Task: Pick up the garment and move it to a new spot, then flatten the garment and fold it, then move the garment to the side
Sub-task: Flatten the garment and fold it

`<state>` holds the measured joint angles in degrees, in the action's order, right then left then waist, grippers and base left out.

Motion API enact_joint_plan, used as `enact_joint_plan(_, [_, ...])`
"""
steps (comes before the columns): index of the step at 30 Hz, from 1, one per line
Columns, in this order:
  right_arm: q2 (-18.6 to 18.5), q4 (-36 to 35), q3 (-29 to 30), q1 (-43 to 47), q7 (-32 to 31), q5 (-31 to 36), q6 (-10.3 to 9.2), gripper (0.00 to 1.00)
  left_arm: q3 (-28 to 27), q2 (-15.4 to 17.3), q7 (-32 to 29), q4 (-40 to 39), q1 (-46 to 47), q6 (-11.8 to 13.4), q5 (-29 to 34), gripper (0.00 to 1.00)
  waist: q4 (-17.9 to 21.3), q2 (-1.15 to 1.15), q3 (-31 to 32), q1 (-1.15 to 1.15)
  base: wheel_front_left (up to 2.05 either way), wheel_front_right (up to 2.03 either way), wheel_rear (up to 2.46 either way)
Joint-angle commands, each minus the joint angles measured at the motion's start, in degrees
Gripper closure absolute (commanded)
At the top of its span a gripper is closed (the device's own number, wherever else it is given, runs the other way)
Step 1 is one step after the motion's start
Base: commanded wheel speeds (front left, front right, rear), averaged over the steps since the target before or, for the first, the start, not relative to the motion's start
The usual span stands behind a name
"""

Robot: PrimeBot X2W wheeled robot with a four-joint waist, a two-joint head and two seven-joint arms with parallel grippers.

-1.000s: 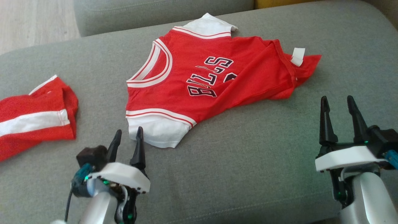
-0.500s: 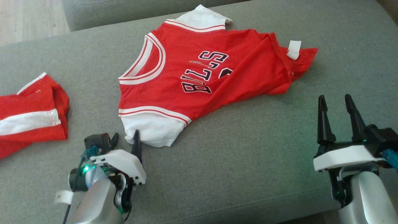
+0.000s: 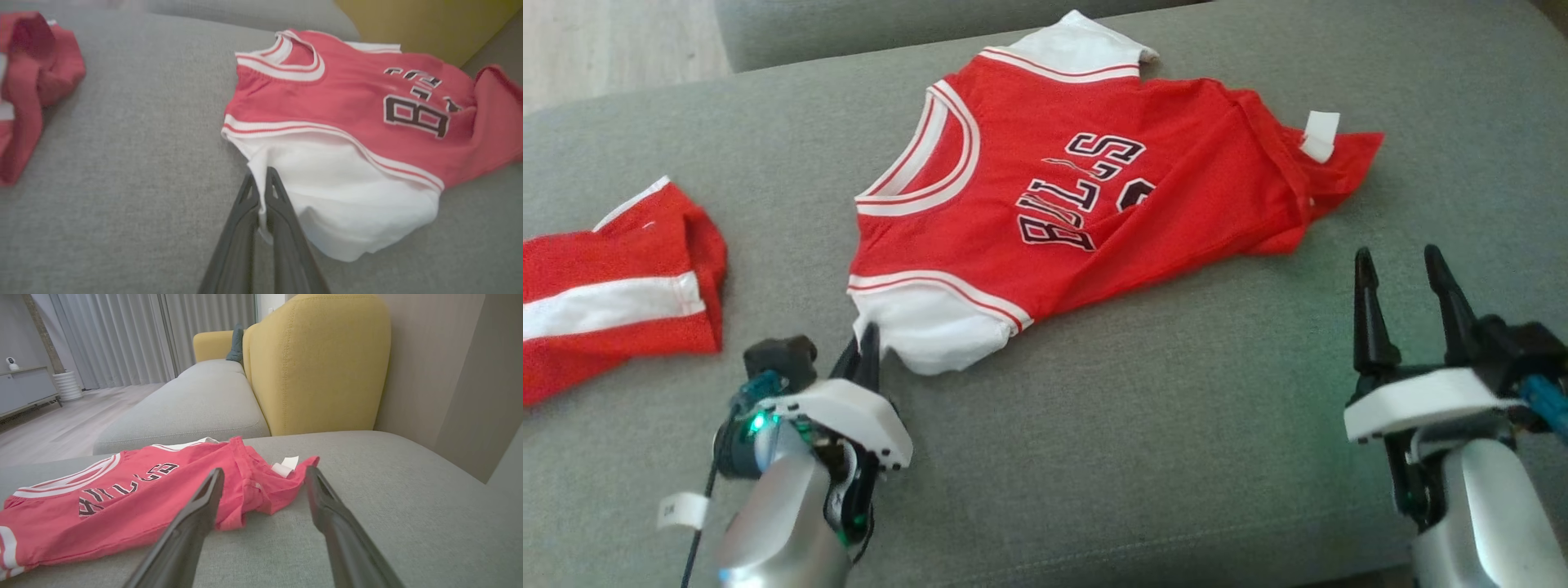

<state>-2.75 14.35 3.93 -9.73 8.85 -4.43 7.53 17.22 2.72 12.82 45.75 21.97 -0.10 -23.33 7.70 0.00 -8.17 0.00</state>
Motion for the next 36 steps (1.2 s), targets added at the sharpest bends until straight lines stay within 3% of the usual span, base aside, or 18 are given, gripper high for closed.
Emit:
enact_joint_plan(1, [-0.14, -1.08, -1.45, -4.08, -0.71, 0.24, -0.04, 0.00, -2.53, 0.75, 1.26, -3.27, 2.88, -0.37, -0.37, 1.00, -0.94, 0.00, 0.13, 0.00, 0.00, 0.00, 0.00])
enact_joint_plan(9, [-2.28, 6.77, -2.43, -10.11, -6.75, -2.85, -0.04, 0.00, -2.24, 0.51, 2.03, -9.94, 1.35, 0.06, -0.17, 1.00, -3.52, 0.00, -0.21, 0.00, 0.00, 0.00, 0.00])
enact_joint_plan(15, [-4.11, 15.62, -2.82, -15.39, -9.16, -0.14, -0.04, 0.00, -0.29, 0.30, 2.08, -12.30, 0.48, 0.78, -0.59, 1.00, -4.67, 0.00, -0.81, 0.00, 0.00, 0.00, 0.00])
enact_joint_plan(26, [-4.96, 27.34, -3.38, -21.84, -7.05, 2.73, -0.04, 0.00, 2.12, 0.21, 2.09, -13.68, 1.02, 1.57, -1.56, 1.00, -5.59, 0.00, -2.12, 0.00, 0.00, 0.00, 0.00])
enact_joint_plan(36, [-5.19, 33.81, -3.59, -25.24, -3.96, 3.94, -0.04, 0.00, 2.97, 0.20, 2.10, -14.16, 1.31, 1.89, -1.98, 1.00, -6.14, 0.00, -3.05, 0.00, 0.00, 0.00, 0.00])
